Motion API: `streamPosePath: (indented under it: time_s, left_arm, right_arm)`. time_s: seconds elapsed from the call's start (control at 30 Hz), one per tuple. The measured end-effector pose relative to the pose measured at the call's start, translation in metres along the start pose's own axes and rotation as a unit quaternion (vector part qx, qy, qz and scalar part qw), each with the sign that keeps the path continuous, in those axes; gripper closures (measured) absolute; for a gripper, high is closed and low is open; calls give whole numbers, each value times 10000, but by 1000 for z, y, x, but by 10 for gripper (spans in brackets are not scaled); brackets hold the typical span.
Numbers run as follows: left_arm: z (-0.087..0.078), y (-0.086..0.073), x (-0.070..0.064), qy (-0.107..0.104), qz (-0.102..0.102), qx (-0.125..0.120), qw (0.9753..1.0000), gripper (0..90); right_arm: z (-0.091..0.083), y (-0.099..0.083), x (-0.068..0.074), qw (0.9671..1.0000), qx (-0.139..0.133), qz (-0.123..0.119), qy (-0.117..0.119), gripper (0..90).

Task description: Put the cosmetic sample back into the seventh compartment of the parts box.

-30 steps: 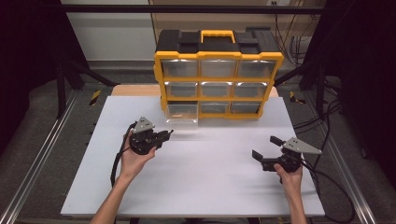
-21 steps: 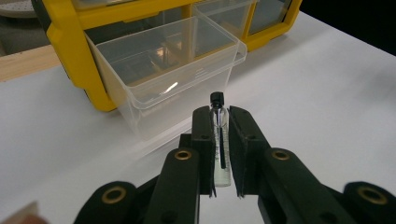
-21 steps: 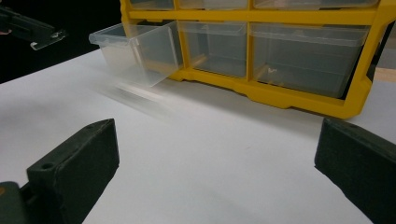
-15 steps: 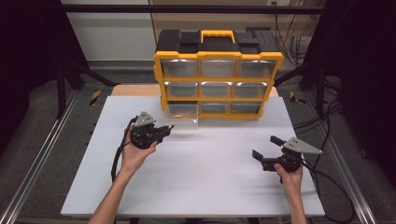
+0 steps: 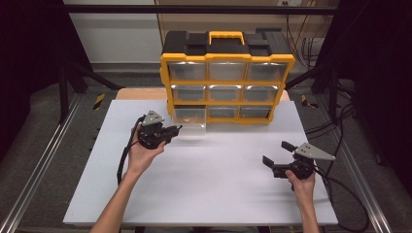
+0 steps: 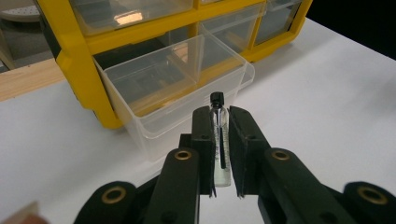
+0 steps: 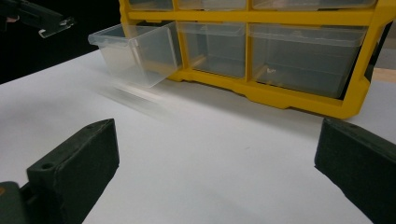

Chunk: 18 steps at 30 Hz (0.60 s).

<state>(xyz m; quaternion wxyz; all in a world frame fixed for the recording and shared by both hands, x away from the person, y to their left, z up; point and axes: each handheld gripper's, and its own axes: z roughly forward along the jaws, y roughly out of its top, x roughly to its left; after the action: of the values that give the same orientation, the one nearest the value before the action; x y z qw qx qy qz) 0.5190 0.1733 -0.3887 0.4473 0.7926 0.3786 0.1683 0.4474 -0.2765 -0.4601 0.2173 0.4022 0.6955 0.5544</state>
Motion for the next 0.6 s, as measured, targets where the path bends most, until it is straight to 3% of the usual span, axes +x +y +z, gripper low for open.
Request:
streamPosePath:
  time_s: [0.6]
  left_arm:
    - [7,20,1,41,51,-41,10000,804]
  right_arm:
    - [0,0,0,10000,-1,-1,1,5]
